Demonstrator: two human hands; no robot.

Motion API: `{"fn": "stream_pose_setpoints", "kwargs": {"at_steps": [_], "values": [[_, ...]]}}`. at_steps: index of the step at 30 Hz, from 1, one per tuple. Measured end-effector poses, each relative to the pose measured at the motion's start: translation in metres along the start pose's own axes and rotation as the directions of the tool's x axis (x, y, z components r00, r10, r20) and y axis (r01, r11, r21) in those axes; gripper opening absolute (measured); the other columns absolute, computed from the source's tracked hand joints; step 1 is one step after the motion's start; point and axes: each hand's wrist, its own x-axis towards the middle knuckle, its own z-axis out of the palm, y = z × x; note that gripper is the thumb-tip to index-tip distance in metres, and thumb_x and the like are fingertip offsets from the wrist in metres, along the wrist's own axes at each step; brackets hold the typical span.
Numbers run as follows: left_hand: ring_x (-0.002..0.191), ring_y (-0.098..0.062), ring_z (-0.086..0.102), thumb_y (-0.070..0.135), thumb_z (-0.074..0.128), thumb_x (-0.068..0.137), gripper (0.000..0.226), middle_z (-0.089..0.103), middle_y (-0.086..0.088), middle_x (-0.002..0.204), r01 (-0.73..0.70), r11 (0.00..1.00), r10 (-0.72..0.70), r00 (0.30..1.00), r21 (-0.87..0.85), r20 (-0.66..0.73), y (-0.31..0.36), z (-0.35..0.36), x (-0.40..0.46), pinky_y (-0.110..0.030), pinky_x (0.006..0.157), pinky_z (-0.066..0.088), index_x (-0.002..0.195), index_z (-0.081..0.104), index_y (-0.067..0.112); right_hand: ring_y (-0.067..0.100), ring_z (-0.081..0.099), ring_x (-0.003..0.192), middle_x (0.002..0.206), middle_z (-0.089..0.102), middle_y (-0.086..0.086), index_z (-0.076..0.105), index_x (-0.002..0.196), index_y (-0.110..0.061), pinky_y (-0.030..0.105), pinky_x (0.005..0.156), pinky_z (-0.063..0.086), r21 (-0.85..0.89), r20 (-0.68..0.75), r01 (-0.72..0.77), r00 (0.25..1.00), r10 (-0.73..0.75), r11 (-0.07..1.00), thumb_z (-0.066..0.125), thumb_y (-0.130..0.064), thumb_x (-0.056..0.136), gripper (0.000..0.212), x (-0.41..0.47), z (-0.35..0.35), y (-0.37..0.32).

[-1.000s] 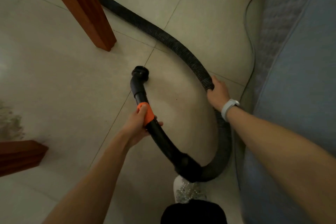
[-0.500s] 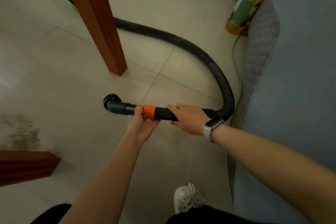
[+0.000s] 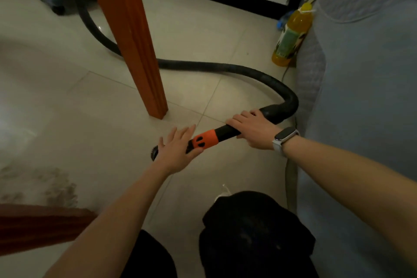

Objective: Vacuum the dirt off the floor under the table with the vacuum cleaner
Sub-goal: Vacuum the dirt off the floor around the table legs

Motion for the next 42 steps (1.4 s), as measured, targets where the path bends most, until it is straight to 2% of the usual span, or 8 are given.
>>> {"fn": "stream_pose_setpoints", "kwargs": {"at_steps": [8,12,16,18,21,24,30,42], "values": [[0.107,-0.022,0.049,0.026,0.045,0.099,0.042,0.044,-0.009,0.129,0.006,0.983,0.009,0.997,-0.181,0.082,0.015,0.019,0.096,-0.034,0.098,0.037,0.138,0.035,0.014,0.021,0.044,0.125,0.135,0.048,-0.003,0.037,0.139,-0.027,0.044,0.110,0.023,0.038,-0.081,0.056,0.995,-0.052,0.998,0.052,-0.027,0.095,0.046,0.067,0.043,0.077],[0.105,-0.028,0.050,0.021,0.043,0.100,0.038,0.046,-0.013,0.123,0.063,0.972,-0.069,0.997,-0.225,-0.019,0.021,0.027,0.155,-0.036,0.093,0.039,0.135,0.041,0.007,0.032,0.051,0.120,0.124,0.059,0.009,0.055,0.129,-0.021,0.055,0.107,0.027,0.167,-0.316,-0.118,0.934,0.167,0.979,0.065,-0.031,0.086,0.045,0.109,0.067,0.117],[0.094,-0.030,0.052,0.018,0.046,0.098,0.030,0.050,-0.019,0.113,0.105,0.951,-0.145,0.982,-0.290,-0.118,0.022,0.036,0.202,-0.034,0.078,0.039,0.123,0.049,0.001,0.031,0.015,0.144,0.155,0.021,0.016,0.030,0.148,-0.015,0.047,0.116,0.013,0.431,-0.290,-0.308,0.843,0.453,0.848,0.060,-0.040,0.088,0.071,0.150,0.081,0.138],[0.093,-0.033,0.053,0.017,0.047,0.097,0.030,0.050,-0.020,0.110,0.124,0.934,-0.180,0.973,-0.335,-0.142,0.026,0.041,0.220,-0.030,0.072,0.034,0.121,0.049,0.000,0.027,0.004,0.146,0.159,0.002,0.015,0.010,0.151,-0.010,0.033,0.117,0.009,0.741,-0.185,-0.302,0.767,0.615,0.600,0.055,-0.033,0.094,0.077,0.163,0.087,0.135],[0.090,-0.027,0.050,0.017,0.047,0.098,0.030,0.051,-0.018,0.111,0.118,0.908,-0.183,0.975,-0.402,-0.127,0.044,0.052,0.231,-0.028,0.073,0.033,0.123,0.048,0.001,0.026,0.027,0.141,0.154,0.026,0.012,0.009,0.152,-0.009,0.032,0.113,0.023,0.981,0.195,-0.147,0.791,0.579,-0.129,0.044,-0.029,0.100,0.065,0.171,0.091,0.121],[0.092,-0.019,0.050,0.025,0.043,0.100,0.034,0.053,-0.007,0.106,0.147,0.870,-0.177,0.984,-0.471,-0.021,0.063,0.066,0.226,-0.029,0.076,0.038,0.128,0.047,0.006,0.028,0.056,0.113,0.116,0.055,0.008,0.034,0.135,-0.013,0.046,0.099,0.047,0.912,0.277,-0.038,0.793,0.543,-0.409,0.052,-0.027,0.096,0.045,0.176,0.097,0.111],[0.115,-0.020,0.054,0.032,0.046,0.098,0.044,0.054,-0.007,0.132,0.184,0.861,-0.157,0.983,-0.473,0.097,0.056,0.089,0.200,-0.028,0.093,0.042,0.136,0.047,0.010,0.018,0.057,0.065,0.083,0.052,0.004,0.009,0.145,-0.007,0.037,0.069,0.054,0.886,0.389,-0.113,0.708,0.589,-0.450,0.045,-0.011,0.097,0.059,0.160,0.123,0.103],[0.122,-0.024,0.048,0.033,0.050,0.096,0.051,0.047,-0.011,0.137,0.305,0.851,-0.310,0.949,-0.428,0.060,-0.015,0.108,0.147,-0.034,0.099,0.039,0.141,0.039,0.012,0.011,0.050,0.044,0.065,0.052,-0.001,0.042,0.119,-0.007,0.025,0.046,0.046,0.891,0.354,0.159,0.344,0.870,-0.425,0.057,-0.017,0.093,0.032,0.173,0.131,0.115]]}}
